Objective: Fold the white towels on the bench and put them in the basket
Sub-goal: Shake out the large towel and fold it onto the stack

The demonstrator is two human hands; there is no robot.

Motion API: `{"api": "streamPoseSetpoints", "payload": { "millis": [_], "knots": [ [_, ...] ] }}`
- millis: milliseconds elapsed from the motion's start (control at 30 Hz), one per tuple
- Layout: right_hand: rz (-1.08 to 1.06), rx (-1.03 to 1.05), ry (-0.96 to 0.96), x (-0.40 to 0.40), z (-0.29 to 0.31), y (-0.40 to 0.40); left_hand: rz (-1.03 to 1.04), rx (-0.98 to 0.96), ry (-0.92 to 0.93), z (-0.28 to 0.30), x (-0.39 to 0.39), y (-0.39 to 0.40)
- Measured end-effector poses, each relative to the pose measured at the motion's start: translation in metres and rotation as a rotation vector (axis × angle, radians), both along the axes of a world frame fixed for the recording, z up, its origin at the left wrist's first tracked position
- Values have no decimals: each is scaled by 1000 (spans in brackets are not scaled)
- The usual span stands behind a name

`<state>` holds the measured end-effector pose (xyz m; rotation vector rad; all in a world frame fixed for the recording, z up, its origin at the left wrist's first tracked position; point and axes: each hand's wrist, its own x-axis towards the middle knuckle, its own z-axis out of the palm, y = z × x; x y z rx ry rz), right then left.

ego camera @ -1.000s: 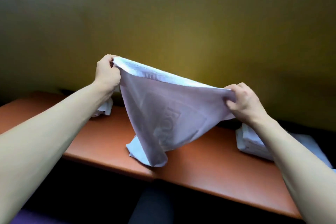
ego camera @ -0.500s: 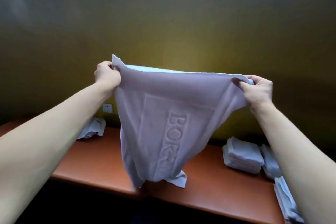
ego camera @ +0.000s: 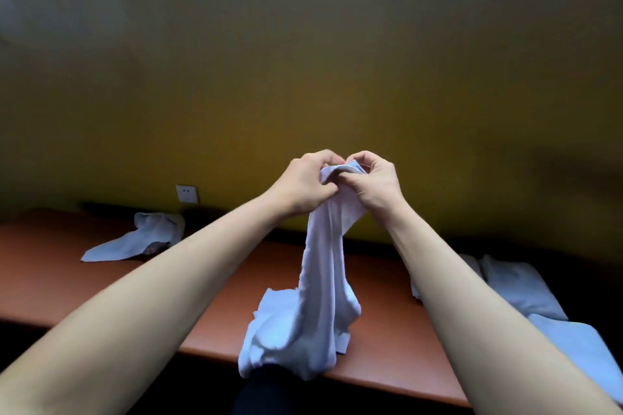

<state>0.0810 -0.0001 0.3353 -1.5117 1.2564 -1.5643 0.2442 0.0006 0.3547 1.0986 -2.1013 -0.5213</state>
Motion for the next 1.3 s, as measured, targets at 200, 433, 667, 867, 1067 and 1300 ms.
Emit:
{"api": "streamPoseSetpoints", "payload": {
  "millis": [200, 433, 667, 867, 1067, 1300],
  "knots": [
    [182, 36, -259, -24, -19, 1, 33, 3, 46, -3, -15, -19],
    [407, 352, 91, -22, -105, -5, 125, 6, 293, 27, 0, -43],
    [432, 430, 272, -11, -165, 2, 74, -5, 231, 37, 33, -45],
    [370, 472, 397, 23, -191, 9, 62, -162, 398, 35, 42, -46],
    [132, 624, 481, 28, -230, 11, 32, -230, 597, 59, 51, -42],
    [-300, 819, 278, -27, -279, 21, 181, -267, 671, 61, 100, -61]
  ]
}}
